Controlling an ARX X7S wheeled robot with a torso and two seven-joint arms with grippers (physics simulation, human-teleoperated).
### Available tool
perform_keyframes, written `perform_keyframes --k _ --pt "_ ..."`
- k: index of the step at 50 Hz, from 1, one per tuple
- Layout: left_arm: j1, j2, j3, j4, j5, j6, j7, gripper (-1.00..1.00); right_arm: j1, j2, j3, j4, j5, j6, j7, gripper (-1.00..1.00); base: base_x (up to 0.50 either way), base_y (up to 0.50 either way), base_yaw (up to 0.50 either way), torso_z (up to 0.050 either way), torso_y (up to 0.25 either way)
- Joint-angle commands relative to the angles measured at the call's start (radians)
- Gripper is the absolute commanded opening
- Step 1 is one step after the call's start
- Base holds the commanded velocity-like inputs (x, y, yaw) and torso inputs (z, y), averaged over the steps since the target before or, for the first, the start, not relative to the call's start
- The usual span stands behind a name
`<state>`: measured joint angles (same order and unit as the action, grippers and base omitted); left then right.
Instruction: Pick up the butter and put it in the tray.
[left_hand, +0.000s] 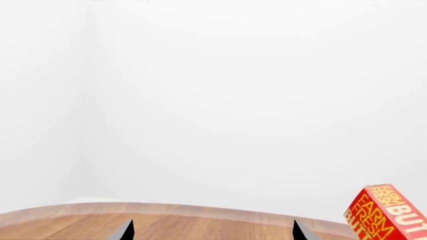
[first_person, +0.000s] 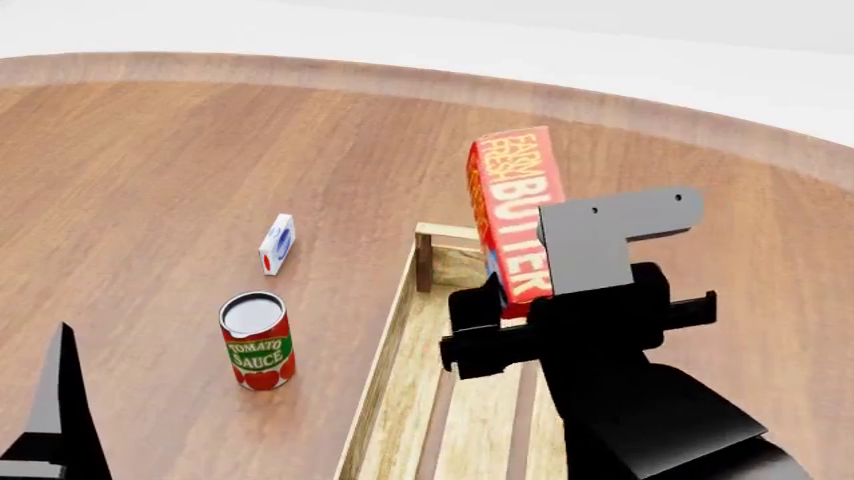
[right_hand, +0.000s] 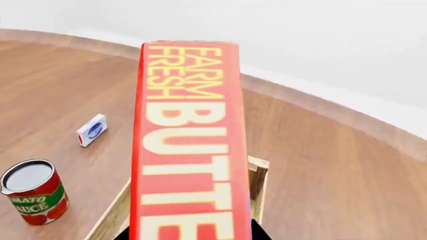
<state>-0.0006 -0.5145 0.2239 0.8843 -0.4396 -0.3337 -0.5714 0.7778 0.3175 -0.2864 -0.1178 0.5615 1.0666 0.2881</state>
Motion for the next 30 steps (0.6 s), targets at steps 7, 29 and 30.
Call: perform_keyframes --k 7,29,30 --pt "-0.004 -0.005 -0.010 -0.002 -0.018 0.002 -0.005 1.00 0.045 -0.203 -0.008 0.253 -0.140 -0.231 0.116 -1.00 0.00 0.00 0.00 0.000 0.001" --pt "-0.005 -0.005 -0.008 -0.009 -0.027 0.006 -0.010 1.00 0.187 -0.311 -0.050 0.718 0.052 -0.556 0.264 -1.00 0.00 0.00 0.00 0.000 0.001" --pt "-0.004 -0.006 -0.008 -0.009 -0.028 0.007 -0.010 1.00 0.191 -0.310 -0.058 0.732 0.059 -0.568 0.262 -1.00 0.00 0.00 0.00 0.000 0.000"
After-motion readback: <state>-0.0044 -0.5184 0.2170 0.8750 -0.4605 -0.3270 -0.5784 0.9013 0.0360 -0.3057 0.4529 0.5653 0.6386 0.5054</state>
